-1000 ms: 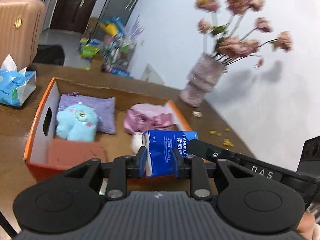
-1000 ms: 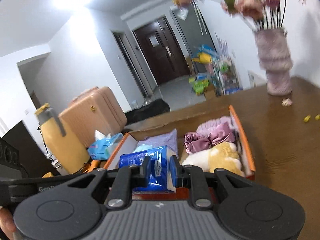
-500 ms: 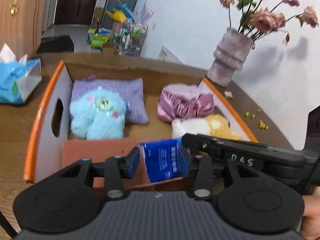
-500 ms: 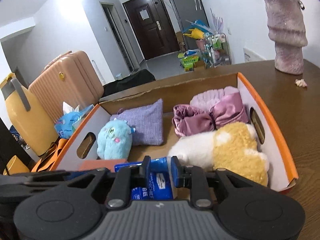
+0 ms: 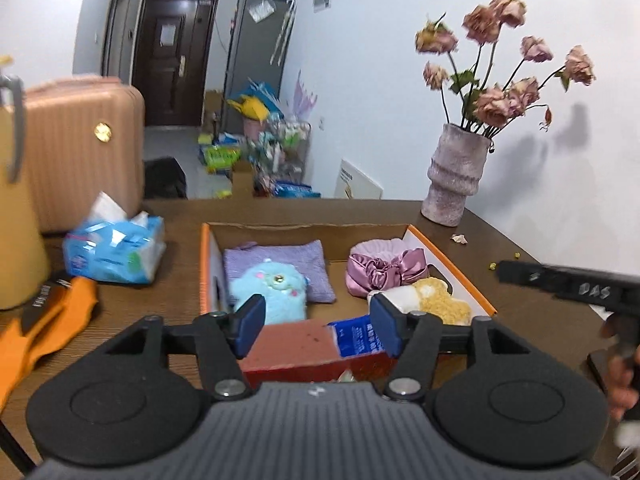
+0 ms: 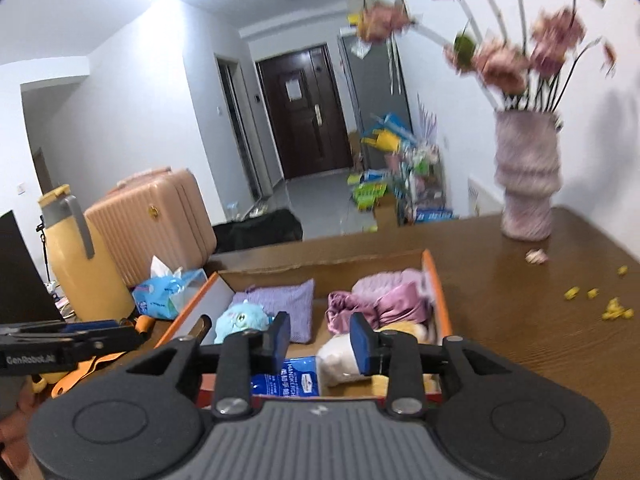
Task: Organize soft objects
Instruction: 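Withdraw both grippers from the box toward the remaining items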
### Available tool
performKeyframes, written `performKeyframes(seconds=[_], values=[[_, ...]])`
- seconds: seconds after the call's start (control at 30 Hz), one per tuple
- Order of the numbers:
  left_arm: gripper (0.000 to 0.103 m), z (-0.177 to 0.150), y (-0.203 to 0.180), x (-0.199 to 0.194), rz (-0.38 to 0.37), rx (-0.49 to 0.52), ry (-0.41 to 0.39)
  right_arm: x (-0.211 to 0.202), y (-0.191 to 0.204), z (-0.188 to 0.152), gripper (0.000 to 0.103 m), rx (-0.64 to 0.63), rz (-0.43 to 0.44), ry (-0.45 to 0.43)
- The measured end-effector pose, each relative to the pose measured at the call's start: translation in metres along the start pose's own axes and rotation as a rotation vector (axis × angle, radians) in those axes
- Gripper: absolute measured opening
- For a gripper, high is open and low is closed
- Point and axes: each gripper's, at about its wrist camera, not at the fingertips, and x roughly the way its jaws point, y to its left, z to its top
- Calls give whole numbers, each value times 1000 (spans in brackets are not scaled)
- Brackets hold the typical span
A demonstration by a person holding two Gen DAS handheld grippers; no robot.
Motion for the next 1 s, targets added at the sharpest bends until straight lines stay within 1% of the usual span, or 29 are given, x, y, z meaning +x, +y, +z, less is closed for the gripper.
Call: performKeyframes(seconds=[0.13, 0.2, 0.23, 0.3, 0.37, 0.43, 0.47, 0.53, 0.57, 0.6, 0.7, 0.8, 0.9, 1.0], values=[[70, -7, -5, -39, 5, 34, -48, -42, 4, -3, 34, -17, -8, -48], [72, -13, -10, -55, 12, 51, -80, -59, 8, -8, 40, -30, -7, -70], [72, -16, -12, -60, 19, 59, -87, -68, 11, -11, 41, -36, -6, -83], [72, -27, -18, -74, 28, 70, -97, -82, 16, -19, 42, -50, -5, -99], [73, -40, -21, -87, 18, 66, -103, -94, 23, -31, 42, -65, 0, -105], [77, -56, -23, -101, 11, 60, -112, -107, 30, -47, 43, -86, 8, -102], [78, -66, -25, -108, 19, 67, -124, -114, 34, -55, 43, -96, 10, -100], [80, -88, -29, -121, 74, 98, -156, -126, 40, -72, 46, -121, 14, -97], [80, -98, -31, -125, 101, 108, -163, -132, 44, -83, 50, -135, 16, -92], [80, -111, -31, -130, 119, 104, -162, -137, 47, -92, 52, -150, 16, -88], [80, -139, -26, -143, 115, 43, -135, -157, 56, -122, 53, -170, 15, -94], [81, -160, -20, -154, 118, -23, -112, -174, 57, -147, 54, -130, 27, -89], [81, -173, -14, -159, 108, -69, -86, -181, 55, -166, 54, -100, 34, -60], [81, -174, -17, -151, 120, -65, -72, -178, 54, -175, 54, -87, 24, -34]])
